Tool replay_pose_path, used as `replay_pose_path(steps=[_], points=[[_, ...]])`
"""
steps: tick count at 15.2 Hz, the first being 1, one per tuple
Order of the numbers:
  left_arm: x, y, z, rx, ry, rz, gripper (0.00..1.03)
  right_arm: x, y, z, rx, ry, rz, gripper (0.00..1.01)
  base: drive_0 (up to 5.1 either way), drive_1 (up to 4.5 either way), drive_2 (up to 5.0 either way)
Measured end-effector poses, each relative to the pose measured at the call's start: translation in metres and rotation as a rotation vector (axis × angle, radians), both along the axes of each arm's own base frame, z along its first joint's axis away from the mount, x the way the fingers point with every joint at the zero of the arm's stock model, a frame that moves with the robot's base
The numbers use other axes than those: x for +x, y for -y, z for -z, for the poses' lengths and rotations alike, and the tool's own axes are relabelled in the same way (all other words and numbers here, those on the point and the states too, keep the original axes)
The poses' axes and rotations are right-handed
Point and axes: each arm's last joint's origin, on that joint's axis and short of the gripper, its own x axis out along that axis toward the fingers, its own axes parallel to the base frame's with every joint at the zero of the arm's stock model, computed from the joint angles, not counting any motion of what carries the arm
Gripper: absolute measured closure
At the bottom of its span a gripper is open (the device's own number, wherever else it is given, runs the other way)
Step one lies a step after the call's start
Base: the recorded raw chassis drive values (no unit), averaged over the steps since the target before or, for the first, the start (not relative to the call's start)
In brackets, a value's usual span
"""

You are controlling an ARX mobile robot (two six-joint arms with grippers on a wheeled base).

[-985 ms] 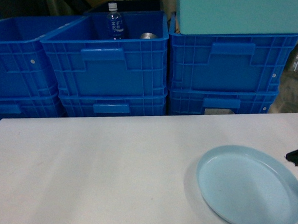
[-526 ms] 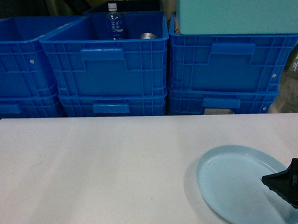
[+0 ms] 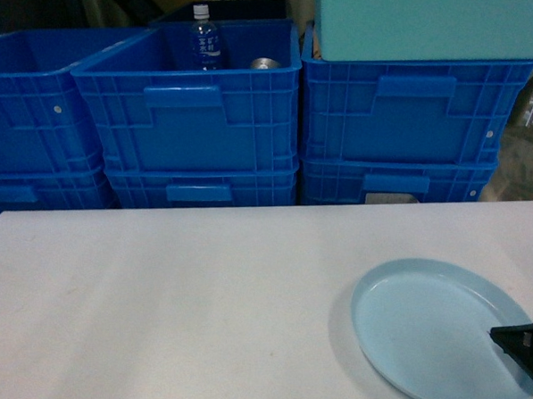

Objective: Place blue tray on left shelf second layer neatly

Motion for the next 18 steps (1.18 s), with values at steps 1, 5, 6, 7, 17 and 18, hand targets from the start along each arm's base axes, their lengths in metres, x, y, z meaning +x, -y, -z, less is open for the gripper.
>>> replay_pose_path(steps=[1,5,6,7,17,18], points=[[0.0,0.0,0.0,0.0,0.0,0.0,0.05,-0.002,0.002,0.0,0.001,-0.001,0.005,0.54,0.0,0.0,0.0],[0.0,0.0,0.0,0.0,0.0,0.0,0.05,-0.003,0.01,-0.025,0.08,0.017,0.01,1.0,0.0,0.0,0.0],[0.0,0.0,0.0,0.0,0.0,0.0,0.05,0.012,0.005,-0.094,0.104,0.184,-0.021,0.99,0.0,0.0,0.0],[0.0,0.0,0.0,0.0,0.0,0.0,0.05,0.004,0.01,-0.125,0.045,0.273,-0.009,0.99,0.0,0.0,0.0],[0.0,0.0,0.0,0.0,0.0,0.0,0.05,-0.152,0.009,-0.167,-0.272,0.617,0.002,0.99,0.0,0.0,0.0],[0.0,0.0,0.0,0.0,0.0,0.0,0.05,-0.145,0.0,-0.165,-0.259,0.599,-0.005,0.99,0.0,0.0,0.0]])
